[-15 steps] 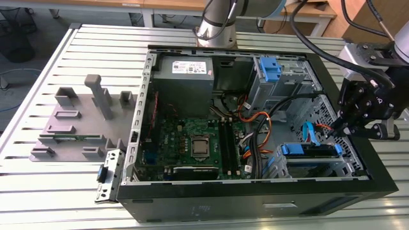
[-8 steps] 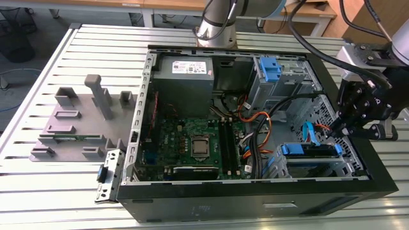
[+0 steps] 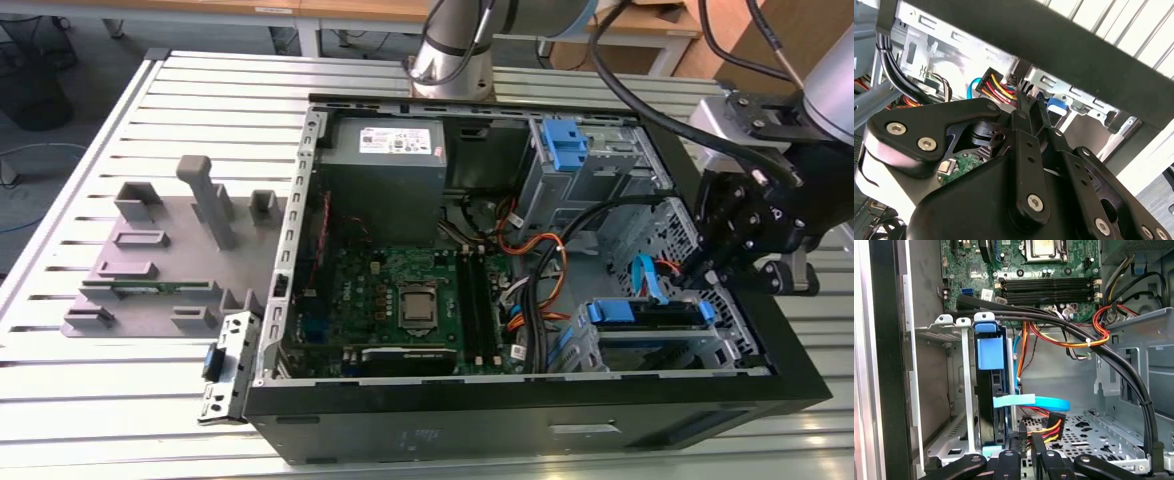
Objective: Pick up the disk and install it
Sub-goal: 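Insert the second disk wire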
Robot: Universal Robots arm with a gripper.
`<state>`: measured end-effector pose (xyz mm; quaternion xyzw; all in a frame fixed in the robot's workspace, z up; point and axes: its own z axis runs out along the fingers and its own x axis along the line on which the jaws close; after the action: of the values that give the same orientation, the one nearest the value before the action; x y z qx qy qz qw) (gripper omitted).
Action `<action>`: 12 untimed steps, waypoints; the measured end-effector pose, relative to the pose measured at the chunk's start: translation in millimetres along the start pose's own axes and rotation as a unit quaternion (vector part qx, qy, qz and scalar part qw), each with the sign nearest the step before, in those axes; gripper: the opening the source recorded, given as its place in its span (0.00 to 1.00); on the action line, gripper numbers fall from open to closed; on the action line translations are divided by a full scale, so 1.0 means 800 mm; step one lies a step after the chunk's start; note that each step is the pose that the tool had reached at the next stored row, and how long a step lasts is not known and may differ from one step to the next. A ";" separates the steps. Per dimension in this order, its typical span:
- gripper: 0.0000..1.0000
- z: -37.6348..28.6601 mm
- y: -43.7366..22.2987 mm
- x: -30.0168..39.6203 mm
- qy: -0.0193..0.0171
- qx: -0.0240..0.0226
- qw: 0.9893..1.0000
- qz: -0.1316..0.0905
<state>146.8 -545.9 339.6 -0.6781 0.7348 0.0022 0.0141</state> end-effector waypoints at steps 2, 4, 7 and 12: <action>0.23 0.0002 0.0026 0.0002 0.002 0.000 1.000 0.000; 0.23 0.0003 0.0038 0.0004 0.003 0.000 1.000 0.000; 0.23 0.0002 0.0038 0.0003 0.003 0.000 1.000 0.000; 0.23 0.0002 0.0038 0.0003 0.003 0.000 1.000 0.000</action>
<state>143.7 -545.9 339.3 -0.6781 0.7348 -0.0001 0.0121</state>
